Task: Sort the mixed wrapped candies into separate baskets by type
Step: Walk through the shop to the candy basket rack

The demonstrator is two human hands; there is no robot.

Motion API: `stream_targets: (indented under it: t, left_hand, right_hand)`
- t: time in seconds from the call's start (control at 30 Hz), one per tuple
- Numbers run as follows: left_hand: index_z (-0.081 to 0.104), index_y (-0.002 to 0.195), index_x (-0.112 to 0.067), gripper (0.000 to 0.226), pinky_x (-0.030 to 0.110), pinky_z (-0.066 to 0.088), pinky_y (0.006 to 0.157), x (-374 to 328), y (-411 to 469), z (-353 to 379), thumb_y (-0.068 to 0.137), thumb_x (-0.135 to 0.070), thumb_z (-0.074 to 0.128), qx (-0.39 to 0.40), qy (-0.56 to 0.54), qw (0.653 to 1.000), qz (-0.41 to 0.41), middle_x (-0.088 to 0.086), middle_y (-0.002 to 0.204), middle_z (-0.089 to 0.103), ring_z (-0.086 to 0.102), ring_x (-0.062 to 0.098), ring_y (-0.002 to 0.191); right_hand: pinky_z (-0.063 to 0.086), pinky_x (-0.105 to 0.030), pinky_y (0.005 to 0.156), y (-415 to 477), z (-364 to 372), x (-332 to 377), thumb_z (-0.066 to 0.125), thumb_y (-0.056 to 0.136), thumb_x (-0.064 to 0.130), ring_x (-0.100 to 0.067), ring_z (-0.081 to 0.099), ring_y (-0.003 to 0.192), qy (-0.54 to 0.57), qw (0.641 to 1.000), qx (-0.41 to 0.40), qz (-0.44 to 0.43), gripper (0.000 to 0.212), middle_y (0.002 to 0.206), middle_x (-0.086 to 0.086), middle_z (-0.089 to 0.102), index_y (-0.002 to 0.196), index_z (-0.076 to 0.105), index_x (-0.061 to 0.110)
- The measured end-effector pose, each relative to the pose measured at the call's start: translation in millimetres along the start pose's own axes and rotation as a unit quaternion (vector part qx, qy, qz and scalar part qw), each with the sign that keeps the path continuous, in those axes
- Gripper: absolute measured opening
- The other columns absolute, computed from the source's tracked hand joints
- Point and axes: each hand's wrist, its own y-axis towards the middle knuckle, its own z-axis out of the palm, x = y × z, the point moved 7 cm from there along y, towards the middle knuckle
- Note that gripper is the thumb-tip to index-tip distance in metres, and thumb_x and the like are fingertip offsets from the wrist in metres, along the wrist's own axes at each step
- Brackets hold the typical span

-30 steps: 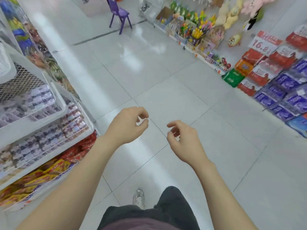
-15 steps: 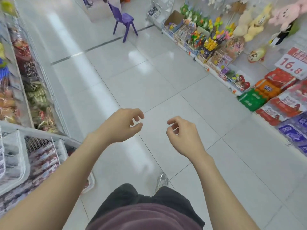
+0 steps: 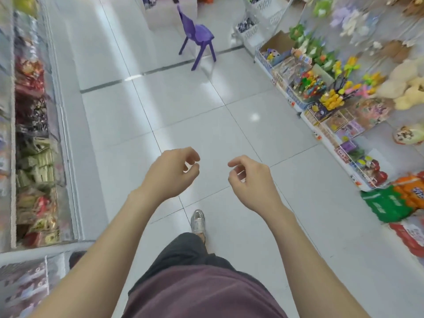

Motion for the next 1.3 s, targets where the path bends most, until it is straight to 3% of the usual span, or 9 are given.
stream_targets:
  t: [0.27,0.4,0.63,0.83,1.03,1.3]
  left_hand:
    - [0.062,0.106,-0.039,0.02,0.04,0.057,0.079,-28.2,256.0,-52.7,0.089,-0.044,0.05,0.043,0.058,0.997,0.019,-0.02,0.1,0.067,0.065,0.009,0.089]
    - [0.055,0.114,-0.042,0.027,0.04,0.058,0.076,-46.3,379.1,-56.9,0.088,-0.047,0.049,0.057,0.052,0.996,0.035,-0.019,0.102,0.066,0.065,0.008,0.086]
    - [0.06,0.11,-0.039,0.023,0.04,0.058,0.077,-79.7,606.5,-72.9,0.089,-0.043,0.051,0.045,0.066,0.997,0.015,-0.019,0.097,0.067,0.065,0.009,0.085]
    - [0.063,0.104,-0.039,0.022,0.039,0.058,0.079,-101.9,774.8,-114.2,0.086,-0.045,0.051,0.01,0.033,0.999,-0.012,-0.023,0.092,0.066,0.066,0.004,0.082]
    - [0.065,0.102,-0.037,0.021,0.039,0.058,0.079,-79.7,933.9,-134.2,0.085,-0.042,0.052,-0.018,0.004,0.999,-0.034,-0.022,0.089,0.067,0.066,0.006,0.081]
    - [0.064,0.104,-0.035,0.024,0.04,0.058,0.08,-54.8,1189.0,-175.1,0.086,-0.042,0.05,-0.004,0.01,0.999,-0.03,-0.018,0.096,0.068,0.065,0.012,0.087]
  right_hand:
    - [0.059,-0.038,0.079,224.9,-64.7,21.1,0.055,0.093,0.029,-0.008,0.065,0.087,-0.005,1.0,-0.018,0.021,0.021,0.093,0.015,0.064,0.111,0.066,0.031]
    - [0.058,-0.039,0.081,344.0,-97.7,8.5,0.055,0.093,0.03,-0.008,0.064,0.089,-0.006,0.999,-0.03,0.023,0.021,0.094,0.014,0.065,0.111,0.066,0.032]
    - [0.058,-0.039,0.08,566.4,-176.7,-26.8,0.056,0.094,0.028,-0.008,0.063,0.091,0.008,1.0,-0.027,0.005,0.018,0.094,0.013,0.064,0.109,0.065,0.032]
    - [0.057,-0.033,0.079,743.3,-243.1,-20.5,0.058,0.096,0.026,-0.007,0.065,0.088,0.012,1.0,-0.019,-0.013,0.019,0.095,0.011,0.066,0.112,0.067,0.029]
    - [0.044,-0.012,0.064,928.2,-272.5,-17.9,0.062,0.096,0.023,-0.003,0.066,0.082,-0.004,0.999,0.0,-0.037,0.018,0.093,0.009,0.068,0.113,0.068,0.027]
    - [0.047,-0.014,0.067,1176.2,-303.9,-12.1,0.06,0.095,0.022,0.0,0.064,0.082,-0.031,0.999,0.018,-0.02,0.019,0.094,0.011,0.068,0.111,0.068,0.03]
